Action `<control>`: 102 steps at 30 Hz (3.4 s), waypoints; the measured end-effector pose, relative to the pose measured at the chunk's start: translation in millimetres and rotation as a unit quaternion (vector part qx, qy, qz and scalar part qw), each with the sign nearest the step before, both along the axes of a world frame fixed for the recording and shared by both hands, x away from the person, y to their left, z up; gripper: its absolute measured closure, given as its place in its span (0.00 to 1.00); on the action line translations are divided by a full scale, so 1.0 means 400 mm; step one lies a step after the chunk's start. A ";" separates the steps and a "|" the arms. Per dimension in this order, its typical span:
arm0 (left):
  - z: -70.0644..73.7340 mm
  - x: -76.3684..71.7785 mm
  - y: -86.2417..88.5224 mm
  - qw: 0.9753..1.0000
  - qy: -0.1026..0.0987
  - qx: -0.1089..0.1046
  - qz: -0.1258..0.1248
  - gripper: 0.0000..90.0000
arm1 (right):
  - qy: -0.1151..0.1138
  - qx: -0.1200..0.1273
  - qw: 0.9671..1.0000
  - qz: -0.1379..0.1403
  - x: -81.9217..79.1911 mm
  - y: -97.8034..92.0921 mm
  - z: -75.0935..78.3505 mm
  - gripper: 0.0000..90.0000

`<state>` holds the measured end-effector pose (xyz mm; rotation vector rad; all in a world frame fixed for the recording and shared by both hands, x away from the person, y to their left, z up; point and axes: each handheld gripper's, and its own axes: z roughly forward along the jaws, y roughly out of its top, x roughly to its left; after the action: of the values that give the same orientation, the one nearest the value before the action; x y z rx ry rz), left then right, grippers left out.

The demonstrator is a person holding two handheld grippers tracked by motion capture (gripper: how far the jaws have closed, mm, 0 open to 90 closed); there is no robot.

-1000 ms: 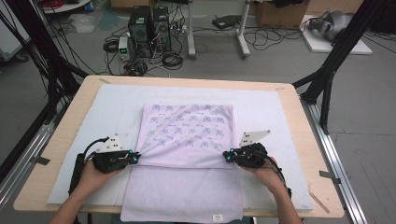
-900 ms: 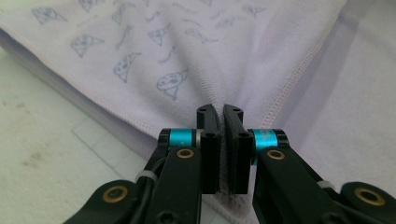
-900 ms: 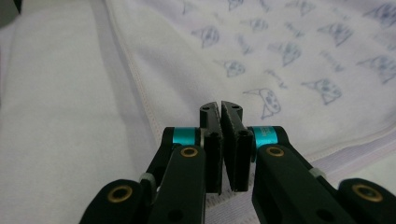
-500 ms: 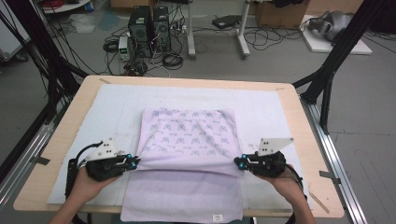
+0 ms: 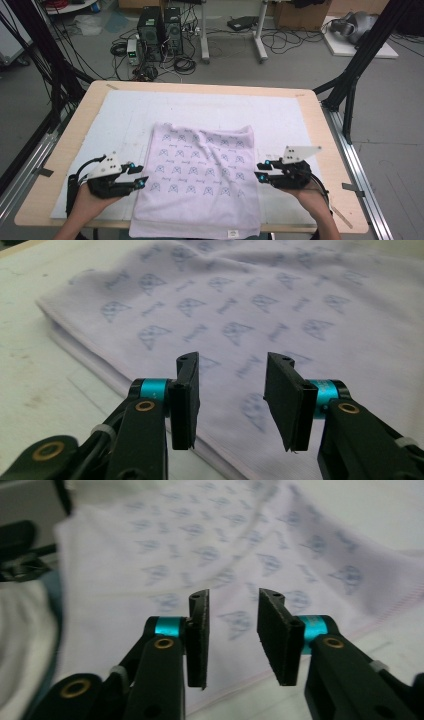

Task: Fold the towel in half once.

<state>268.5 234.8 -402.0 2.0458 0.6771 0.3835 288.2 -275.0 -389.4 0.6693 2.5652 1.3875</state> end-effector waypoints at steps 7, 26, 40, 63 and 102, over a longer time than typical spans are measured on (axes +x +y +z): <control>-0.034 0.148 -0.006 0.999 0.016 -0.018 0.037 0.68 | 0.018 -0.031 0.999 -0.032 0.141 0.047 -0.034 0.68; -0.067 0.169 -0.036 0.999 0.009 0.026 0.026 0.98 | 0.026 -0.058 0.997 -0.033 0.175 0.090 -0.109 0.97; -0.015 0.061 0.008 1.000 0.011 0.006 -0.010 0.76 | -0.002 -0.032 0.999 0.001 0.089 0.064 -0.022 0.83; -0.112 0.386 -0.012 0.985 0.062 0.011 0.161 0.82 | 0.054 -0.104 0.986 -0.121 0.385 0.080 -0.117 0.90; 0.000 0.231 0.019 0.995 -0.006 0.002 0.103 0.58 | -0.014 -0.047 0.995 -0.082 0.214 0.117 0.016 0.54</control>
<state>360.7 242.3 -401.9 1.9813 0.8841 0.5171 373.8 -228.4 -382.9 0.8186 2.4732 1.2098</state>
